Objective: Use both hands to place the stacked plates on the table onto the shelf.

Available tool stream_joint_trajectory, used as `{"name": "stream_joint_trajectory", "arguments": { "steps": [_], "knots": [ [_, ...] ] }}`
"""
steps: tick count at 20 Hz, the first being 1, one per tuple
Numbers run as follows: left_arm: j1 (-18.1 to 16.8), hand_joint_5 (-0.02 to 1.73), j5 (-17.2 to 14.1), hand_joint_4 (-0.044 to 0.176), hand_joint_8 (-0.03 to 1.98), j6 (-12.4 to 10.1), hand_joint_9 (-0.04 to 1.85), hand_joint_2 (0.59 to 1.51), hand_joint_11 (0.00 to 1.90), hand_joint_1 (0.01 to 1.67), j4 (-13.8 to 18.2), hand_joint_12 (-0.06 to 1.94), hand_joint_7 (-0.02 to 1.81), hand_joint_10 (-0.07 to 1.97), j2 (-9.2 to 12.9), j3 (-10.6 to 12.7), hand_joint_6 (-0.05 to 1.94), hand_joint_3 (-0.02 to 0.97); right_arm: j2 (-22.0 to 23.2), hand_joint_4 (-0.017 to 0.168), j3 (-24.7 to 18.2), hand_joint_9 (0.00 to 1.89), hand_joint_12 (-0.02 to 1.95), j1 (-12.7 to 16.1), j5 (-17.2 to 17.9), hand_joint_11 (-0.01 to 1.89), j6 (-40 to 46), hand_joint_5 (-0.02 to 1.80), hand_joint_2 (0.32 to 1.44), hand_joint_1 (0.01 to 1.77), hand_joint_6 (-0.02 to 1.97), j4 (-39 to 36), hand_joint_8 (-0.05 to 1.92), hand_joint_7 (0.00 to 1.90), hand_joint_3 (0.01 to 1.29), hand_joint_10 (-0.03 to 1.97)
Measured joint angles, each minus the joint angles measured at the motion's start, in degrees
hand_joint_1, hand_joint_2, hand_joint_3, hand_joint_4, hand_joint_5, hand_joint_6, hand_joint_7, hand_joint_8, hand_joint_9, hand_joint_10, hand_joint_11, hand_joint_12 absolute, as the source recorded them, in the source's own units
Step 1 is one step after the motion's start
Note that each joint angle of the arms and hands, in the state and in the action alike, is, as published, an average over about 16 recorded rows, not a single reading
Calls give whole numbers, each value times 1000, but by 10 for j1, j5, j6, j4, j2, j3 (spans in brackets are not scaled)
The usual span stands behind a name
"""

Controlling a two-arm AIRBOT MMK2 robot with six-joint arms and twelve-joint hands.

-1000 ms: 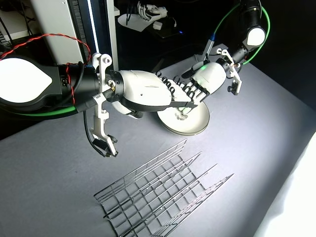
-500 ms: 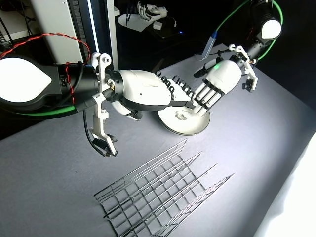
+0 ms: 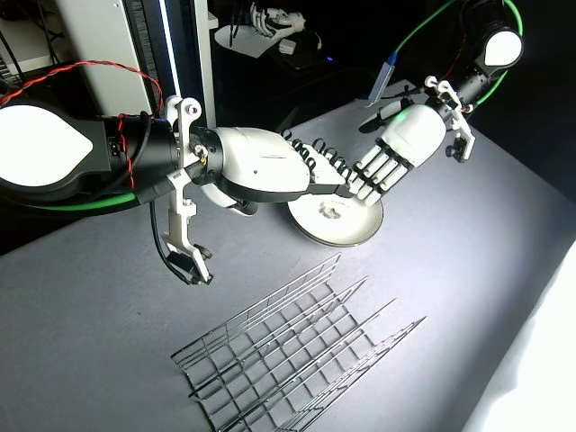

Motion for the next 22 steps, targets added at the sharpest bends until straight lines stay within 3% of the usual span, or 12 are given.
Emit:
{"name": "stream_joint_trajectory", "arguments": {
  "steps": [11,22],
  "knots": [
    [26,36,5,2,-9,8,11,1099,19,16,-2,13,23,4,-8,7,-25,17,0,2,-1,23,155,-2,2,21,0,38,998,1100,27,0,13,12,15,7],
    [58,22,45,-5,-17,28,0,1104,20,16,-42,15,2,-10,-22,-29,-36,17,7,2,-8,18,204,-9,3,21,0,40,990,1102,27,1,14,13,15,7]
  ]
}}
